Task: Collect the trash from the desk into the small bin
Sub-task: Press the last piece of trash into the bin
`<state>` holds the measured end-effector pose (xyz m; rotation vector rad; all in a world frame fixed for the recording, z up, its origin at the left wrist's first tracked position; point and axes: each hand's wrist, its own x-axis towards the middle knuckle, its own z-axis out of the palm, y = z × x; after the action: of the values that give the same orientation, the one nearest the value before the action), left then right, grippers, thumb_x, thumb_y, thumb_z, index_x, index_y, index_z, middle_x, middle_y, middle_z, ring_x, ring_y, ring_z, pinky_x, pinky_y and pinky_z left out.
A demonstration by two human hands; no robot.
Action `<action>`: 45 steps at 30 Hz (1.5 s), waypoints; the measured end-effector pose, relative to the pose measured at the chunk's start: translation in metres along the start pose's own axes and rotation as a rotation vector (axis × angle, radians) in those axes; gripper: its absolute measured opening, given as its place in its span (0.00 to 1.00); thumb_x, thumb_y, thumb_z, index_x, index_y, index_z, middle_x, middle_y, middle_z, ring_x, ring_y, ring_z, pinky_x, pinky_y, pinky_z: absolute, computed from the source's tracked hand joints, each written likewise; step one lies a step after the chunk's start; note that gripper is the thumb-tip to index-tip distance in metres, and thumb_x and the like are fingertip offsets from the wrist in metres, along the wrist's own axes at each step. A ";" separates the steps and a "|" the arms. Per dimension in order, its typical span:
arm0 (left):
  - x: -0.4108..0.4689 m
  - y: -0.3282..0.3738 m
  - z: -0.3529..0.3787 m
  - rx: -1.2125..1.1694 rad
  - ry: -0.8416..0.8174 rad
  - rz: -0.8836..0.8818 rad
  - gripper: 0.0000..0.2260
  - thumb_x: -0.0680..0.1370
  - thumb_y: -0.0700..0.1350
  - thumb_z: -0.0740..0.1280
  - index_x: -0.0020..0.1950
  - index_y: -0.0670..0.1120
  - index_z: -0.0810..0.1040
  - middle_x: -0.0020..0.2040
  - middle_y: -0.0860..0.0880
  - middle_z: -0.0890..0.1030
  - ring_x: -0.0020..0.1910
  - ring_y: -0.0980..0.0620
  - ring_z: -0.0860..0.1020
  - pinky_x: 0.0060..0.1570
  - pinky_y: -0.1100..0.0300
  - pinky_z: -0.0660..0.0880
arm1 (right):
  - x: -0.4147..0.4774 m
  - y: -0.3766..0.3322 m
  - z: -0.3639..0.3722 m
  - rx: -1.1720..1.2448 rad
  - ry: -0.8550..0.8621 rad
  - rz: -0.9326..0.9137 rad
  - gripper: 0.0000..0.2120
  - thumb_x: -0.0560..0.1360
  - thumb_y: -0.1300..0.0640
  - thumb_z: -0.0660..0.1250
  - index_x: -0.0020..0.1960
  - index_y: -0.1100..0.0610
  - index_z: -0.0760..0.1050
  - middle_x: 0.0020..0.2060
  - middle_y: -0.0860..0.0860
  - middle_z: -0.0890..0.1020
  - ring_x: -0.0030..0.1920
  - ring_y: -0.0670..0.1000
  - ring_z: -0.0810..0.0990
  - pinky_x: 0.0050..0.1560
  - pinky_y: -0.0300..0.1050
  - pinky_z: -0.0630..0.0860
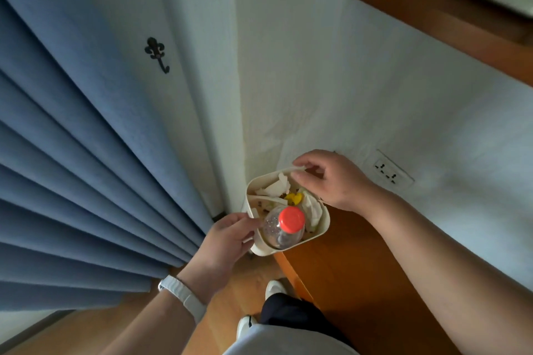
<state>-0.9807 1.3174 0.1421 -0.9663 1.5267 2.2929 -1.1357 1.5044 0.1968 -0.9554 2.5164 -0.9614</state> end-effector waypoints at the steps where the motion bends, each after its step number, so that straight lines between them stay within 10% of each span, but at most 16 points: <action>1: 0.001 0.000 0.001 0.001 -0.002 -0.002 0.08 0.78 0.41 0.68 0.54 0.40 0.82 0.49 0.44 0.87 0.52 0.48 0.83 0.54 0.56 0.76 | -0.006 0.004 -0.003 0.048 0.058 0.039 0.25 0.76 0.38 0.61 0.63 0.53 0.77 0.54 0.41 0.79 0.55 0.42 0.78 0.54 0.40 0.77; 18: 0.065 -0.003 0.078 0.030 0.007 -0.066 0.11 0.78 0.45 0.69 0.60 0.45 0.79 0.62 0.44 0.82 0.63 0.46 0.79 0.67 0.48 0.74 | -0.098 0.067 0.053 0.580 0.310 0.495 0.26 0.73 0.38 0.63 0.69 0.40 0.62 0.59 0.29 0.71 0.56 0.30 0.73 0.49 0.28 0.74; 45: 0.176 -0.005 0.168 -0.012 -0.069 -0.067 0.08 0.80 0.42 0.65 0.59 0.43 0.79 0.61 0.43 0.81 0.61 0.48 0.80 0.66 0.51 0.75 | -0.032 0.155 0.024 0.816 0.538 0.608 0.23 0.77 0.47 0.68 0.70 0.39 0.67 0.59 0.31 0.77 0.58 0.34 0.76 0.60 0.48 0.74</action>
<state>-1.1781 1.4382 0.0687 -0.9173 1.4330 2.2676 -1.1754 1.6010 0.0756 0.3274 2.1438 -1.9264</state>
